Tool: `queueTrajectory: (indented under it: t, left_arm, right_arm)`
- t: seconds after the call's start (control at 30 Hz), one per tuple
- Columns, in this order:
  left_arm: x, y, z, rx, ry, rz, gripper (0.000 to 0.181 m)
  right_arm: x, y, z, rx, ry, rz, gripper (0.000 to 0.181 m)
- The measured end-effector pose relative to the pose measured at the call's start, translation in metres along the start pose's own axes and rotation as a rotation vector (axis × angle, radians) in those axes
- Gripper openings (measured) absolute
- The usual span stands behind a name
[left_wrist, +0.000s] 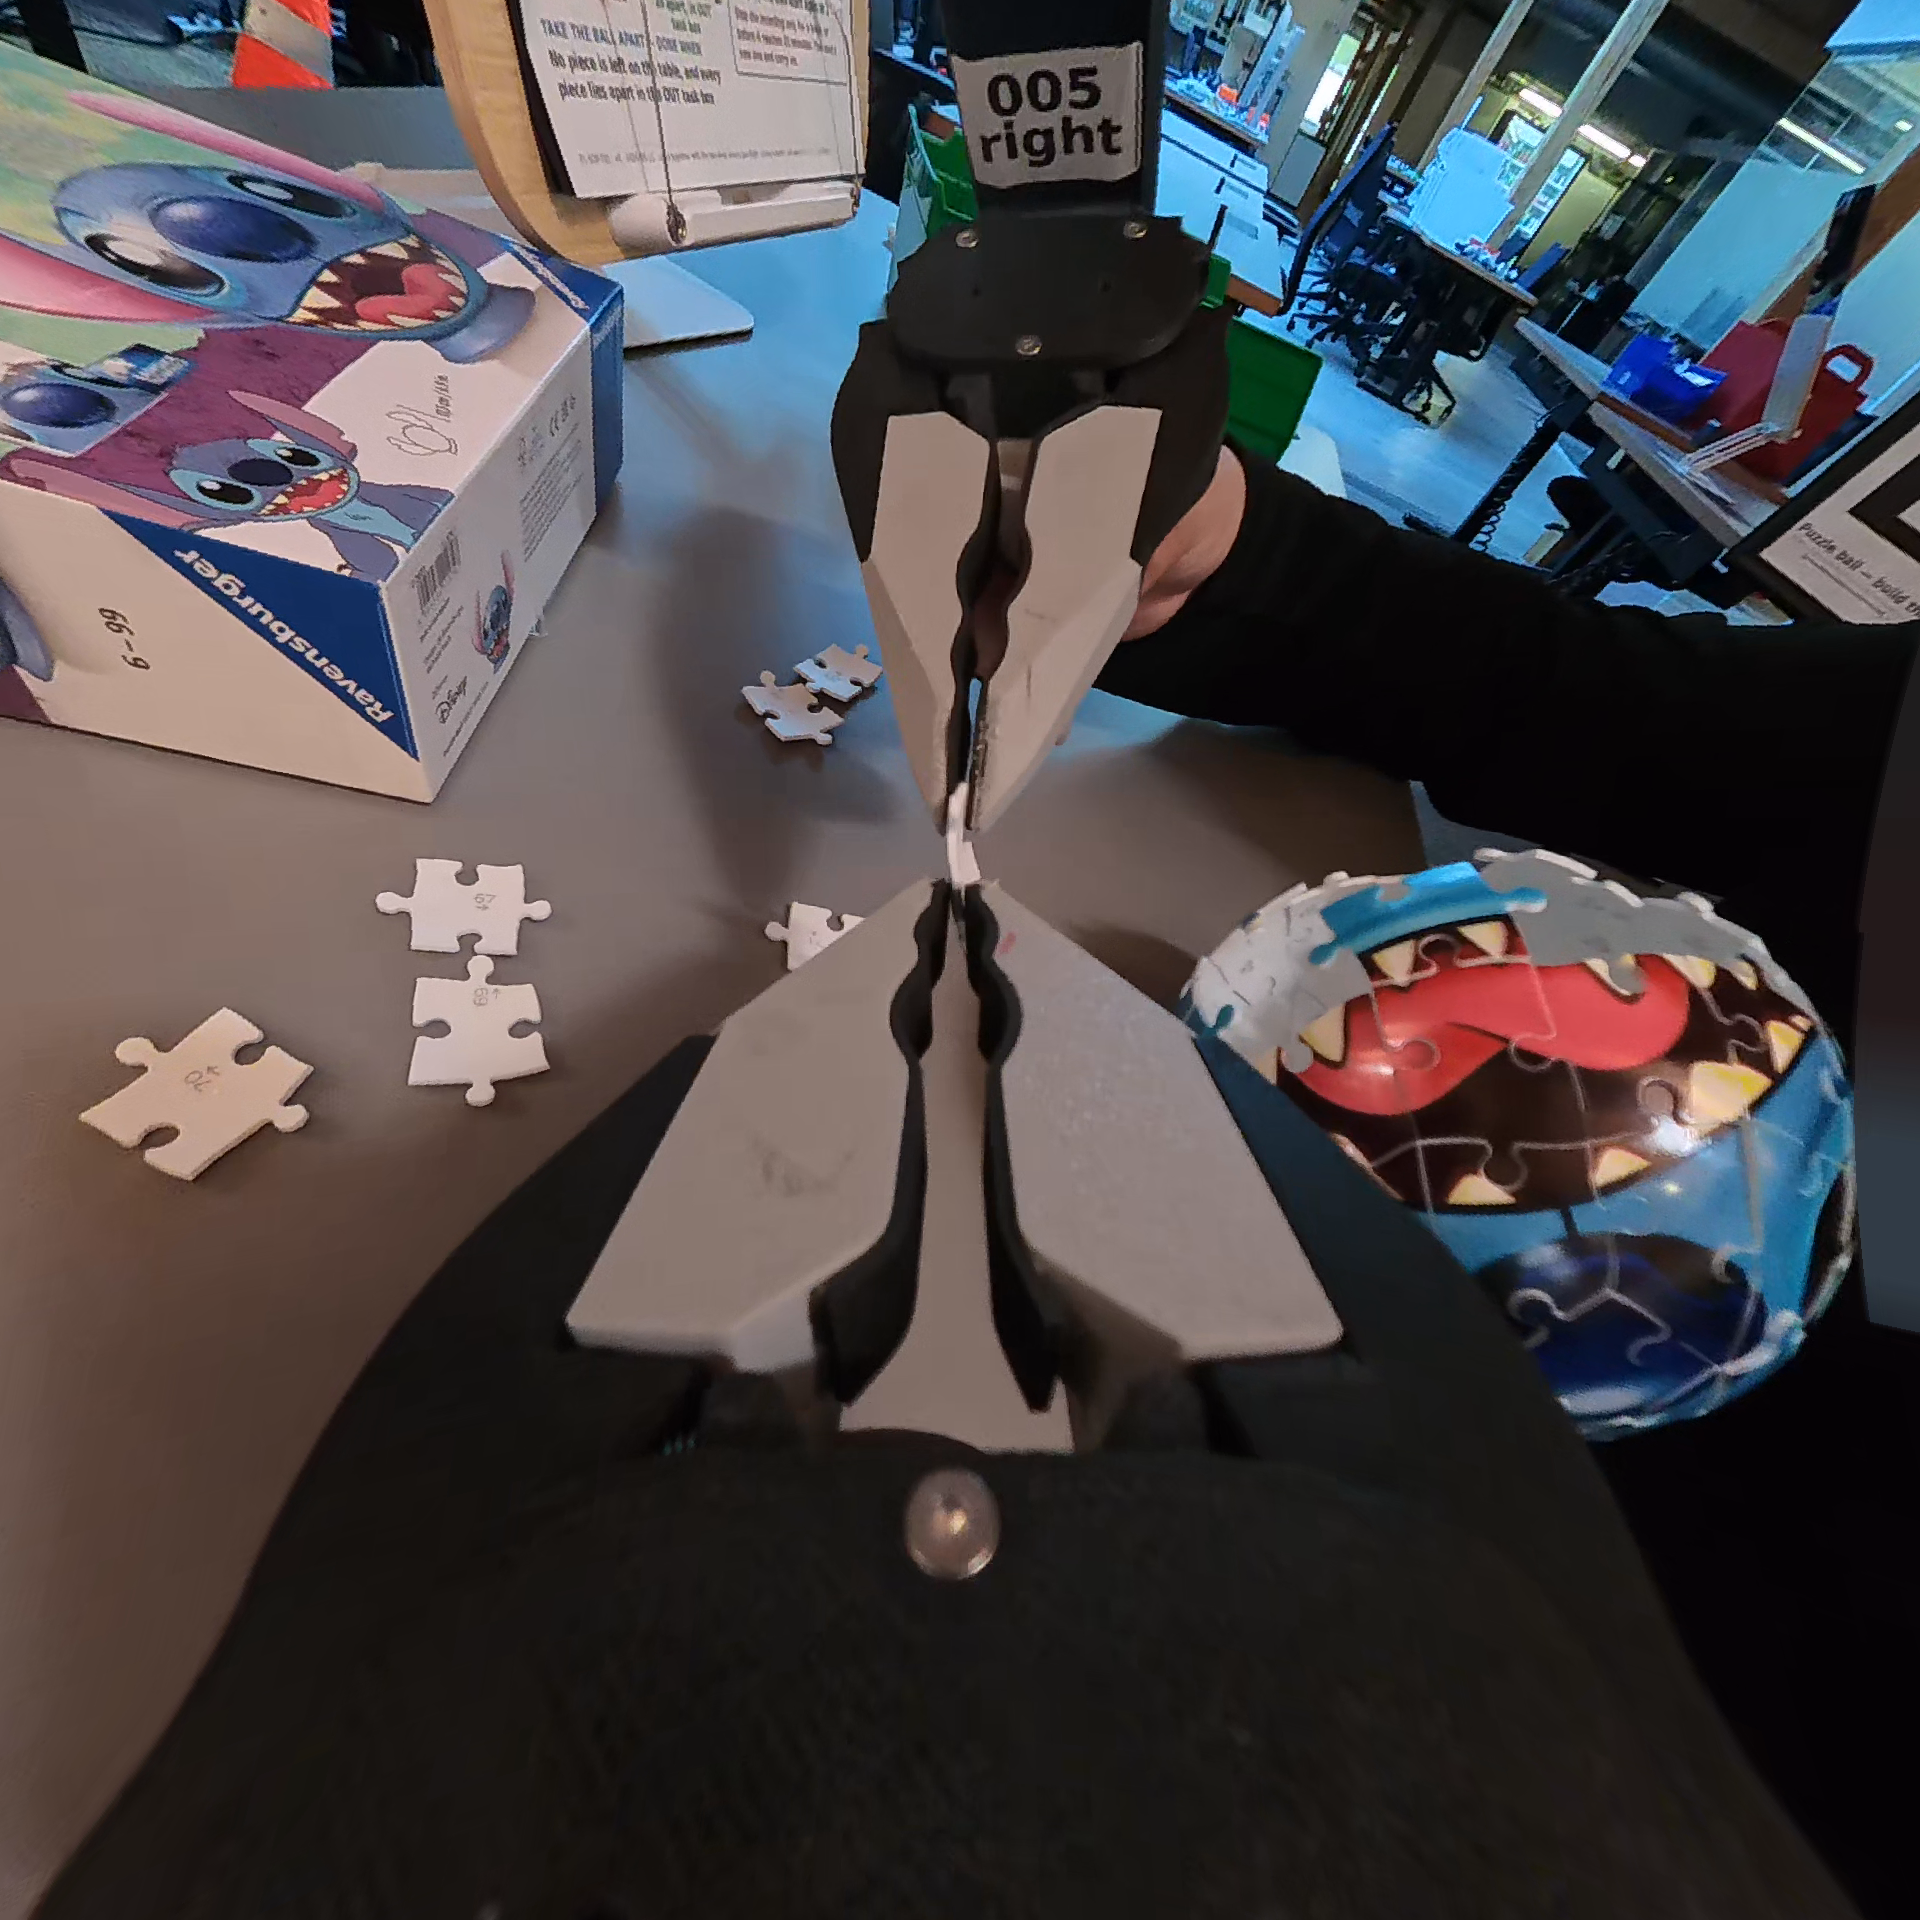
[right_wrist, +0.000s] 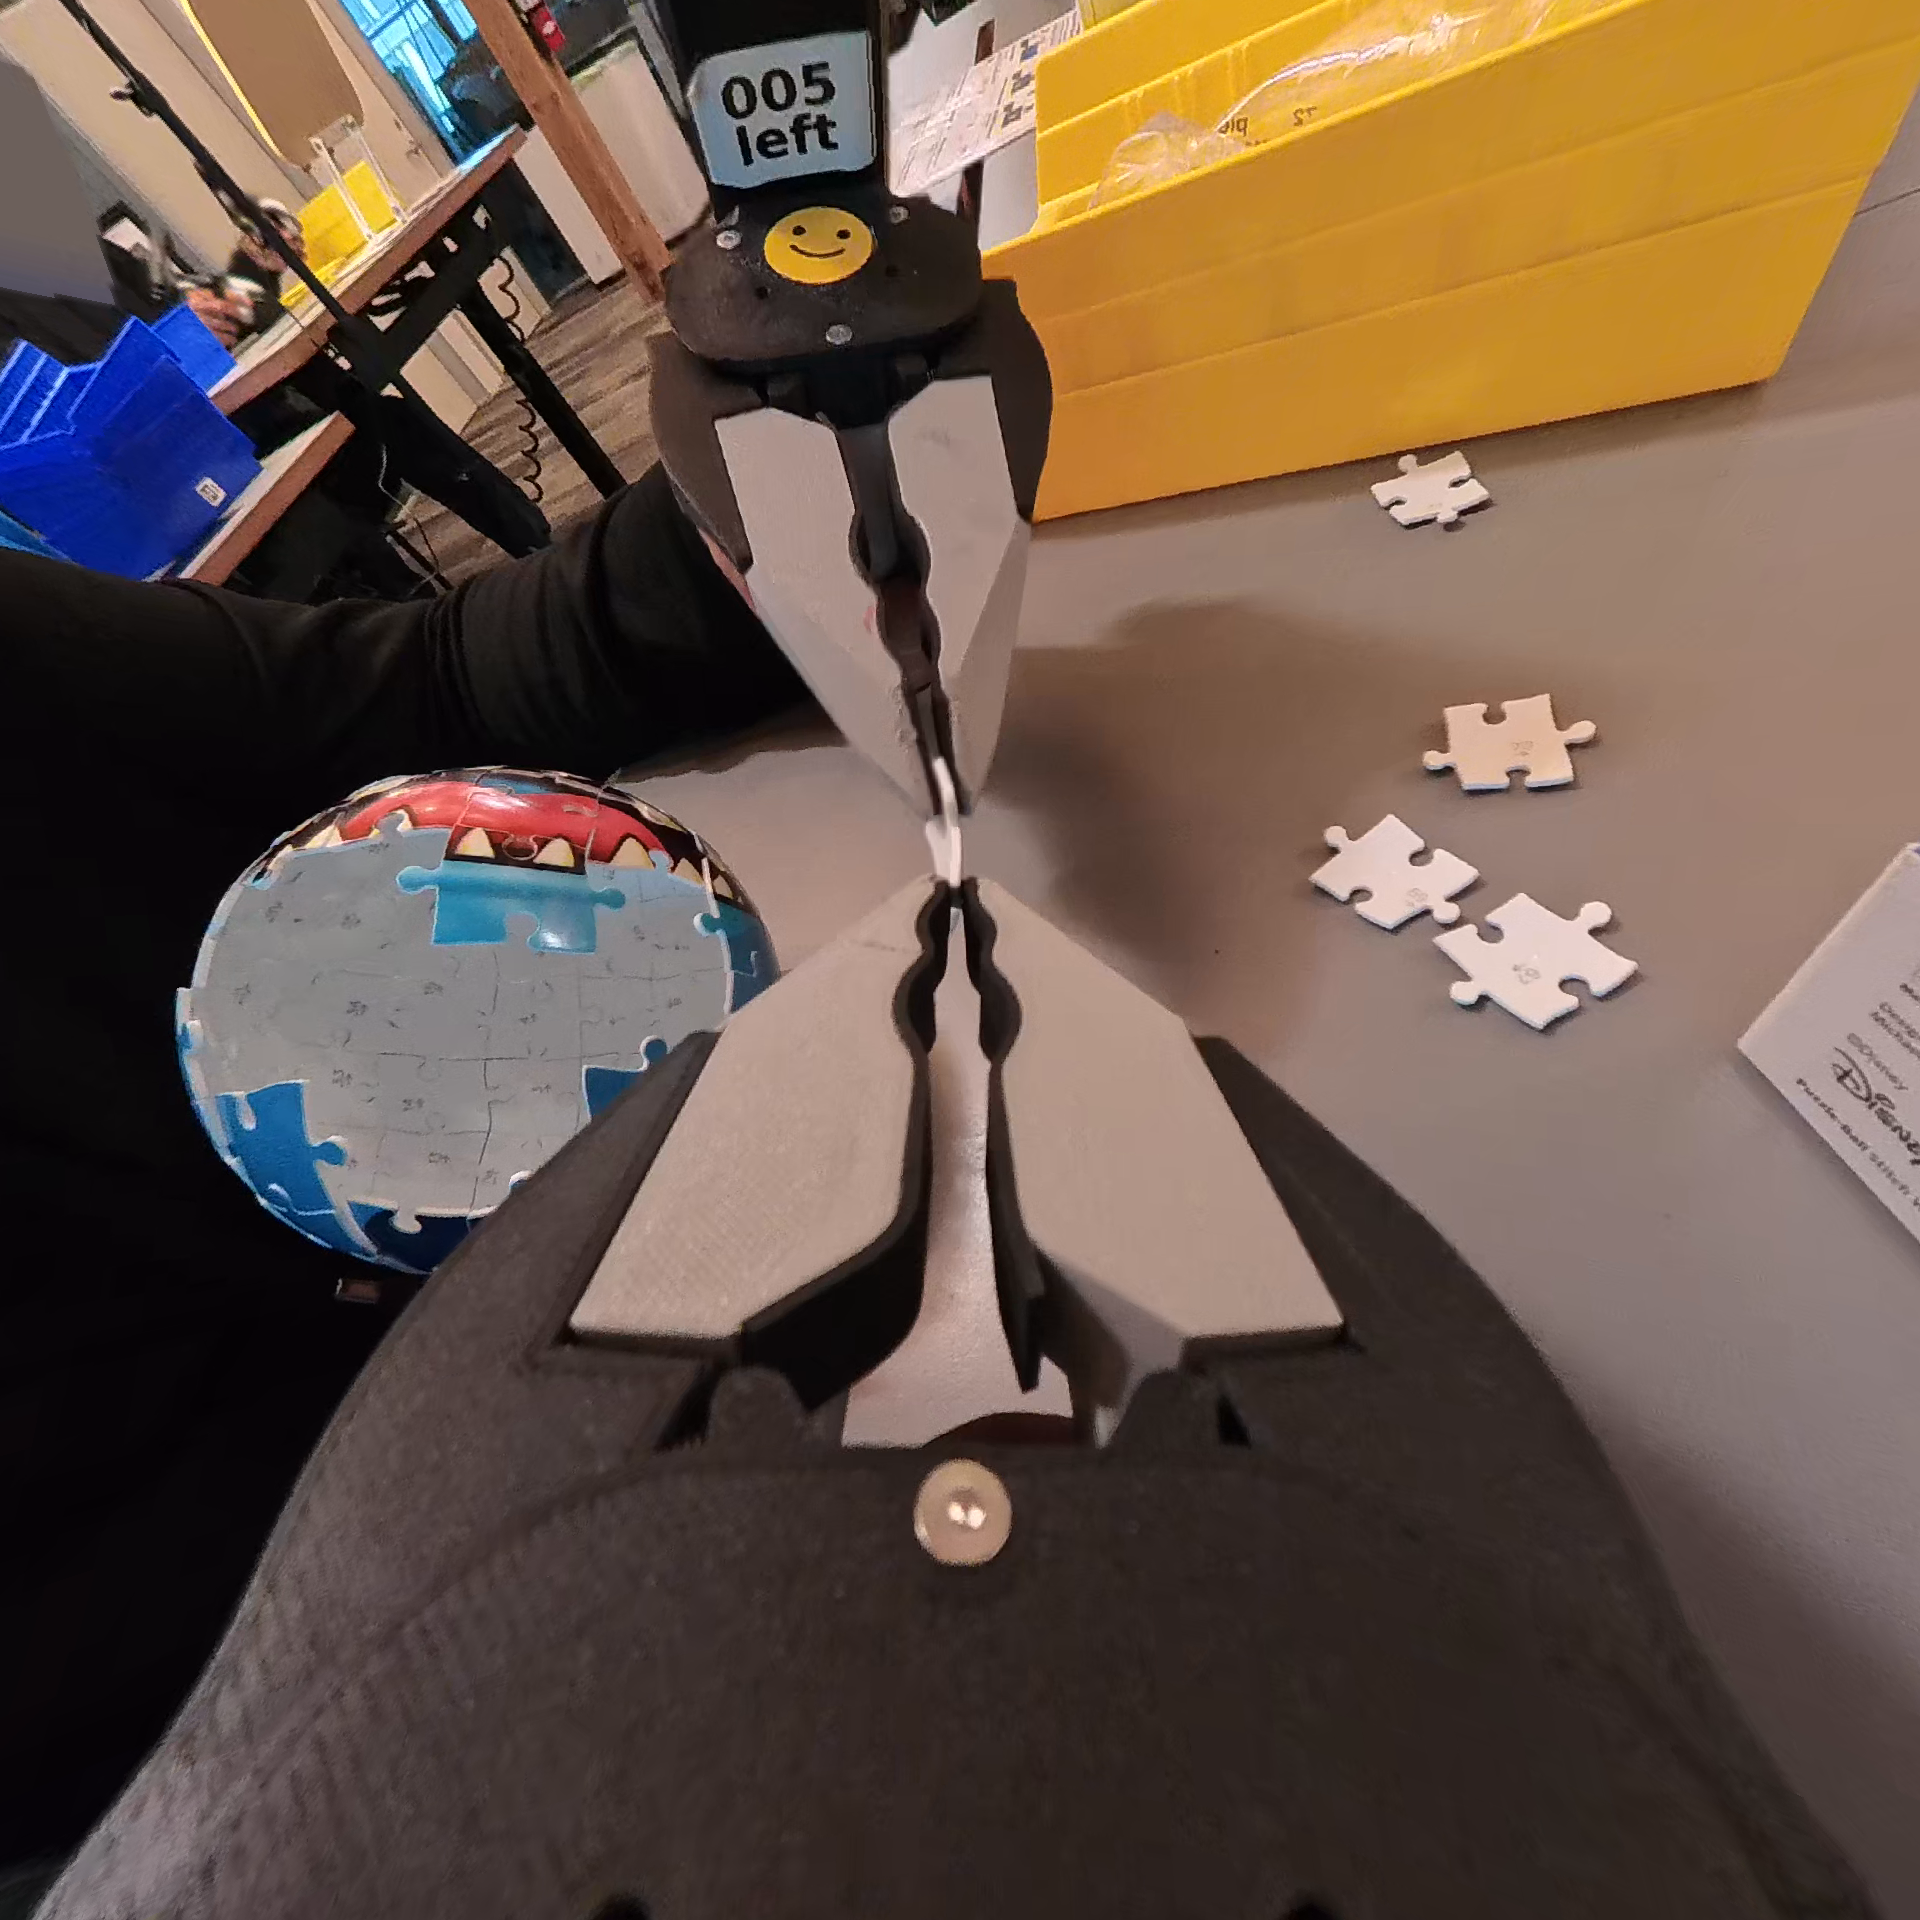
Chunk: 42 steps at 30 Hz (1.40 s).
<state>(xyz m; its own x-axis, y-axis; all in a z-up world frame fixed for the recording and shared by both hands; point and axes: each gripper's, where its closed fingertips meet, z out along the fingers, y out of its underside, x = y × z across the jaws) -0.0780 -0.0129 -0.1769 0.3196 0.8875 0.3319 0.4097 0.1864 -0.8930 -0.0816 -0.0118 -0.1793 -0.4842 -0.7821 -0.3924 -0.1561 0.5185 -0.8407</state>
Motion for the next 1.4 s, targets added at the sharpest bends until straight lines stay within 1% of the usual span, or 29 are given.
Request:
queueTrajectory:
  t: [0.23, 0.43, 0.53, 0.7, 0.77, 0.87, 1.03, 1.1, 1.13, 1.17, 1.23, 1.27, 1.33, 1.4]
  left_arm:
    - [-0.001, -0.008, -0.003, 0.039, -0.014, 0.01, 0.0]
    - [0.001, -0.008, -0.001, 0.033, -0.024, 0.026, 0.0]
    - [0.001, -0.005, 0.0, 0.015, -0.03, 0.037, 0.0]
    - [-0.001, -0.001, 0.001, -0.025, -0.065, 0.07, 0.0]
    - [0.0, 0.002, 0.003, -0.045, -0.071, 0.085, 0.0]
    - [0.002, 0.002, 0.005, -0.055, -0.075, 0.099, 0.0]
    - [-0.001, 0.002, 0.003, -0.06, -0.093, 0.098, 0.001]
    - [-0.009, -0.001, -0.007, -0.042, -0.147, 0.093, 0.008]
    - [-0.009, -0.005, -0.014, -0.016, -0.153, 0.068, 0.009]
    - [-0.002, -0.009, -0.021, 0.016, -0.126, 0.038, 0.016]
    - [0.02, -0.013, -0.036, 0.061, -0.061, 0.016, 0.031]
    - [0.028, -0.01, -0.042, 0.062, -0.057, 0.023, 0.042]
    - [0.043, 0.003, -0.052, 0.012, -0.066, 0.039, 0.067]
    - [0.064, 0.018, -0.057, -0.042, -0.052, 0.041, 0.086]
  right_arm:
    - [-0.006, 0.01, 0.008, -0.042, -0.043, -0.001, 0.0]
    - [-0.004, 0.014, 0.012, -0.066, -0.025, -0.012, 0.001]
    - [0.003, 0.017, 0.009, -0.09, 0.008, -0.01, 0.013]
    - [-0.003, 0.004, 0.006, -0.03, 0.0, -0.044, 0.018]
    - [0.0, 0.007, 0.01, -0.052, 0.033, -0.063, 0.017]
    - [-0.001, 0.012, 0.013, -0.08, 0.053, -0.123, 0.0]
    - [0.005, 0.011, 0.005, -0.087, 0.131, -0.17, 0.0]
    - [0.012, 0.015, -0.005, -0.102, 0.193, -0.182, 0.0]
    - [0.016, 0.02, -0.012, -0.118, 0.236, -0.196, 0.0]
    - [0.02, 0.025, -0.02, -0.132, 0.282, -0.219, 0.0]
    - [0.022, 0.034, -0.032, -0.136, 0.343, -0.247, 0.0]
    - [0.021, 0.039, -0.036, -0.133, 0.349, -0.239, 0.0]
    - [0.016, 0.051, -0.042, -0.112, 0.34, -0.202, 0.0]
    - [0.012, 0.064, -0.047, -0.096, 0.343, -0.169, 0.0]
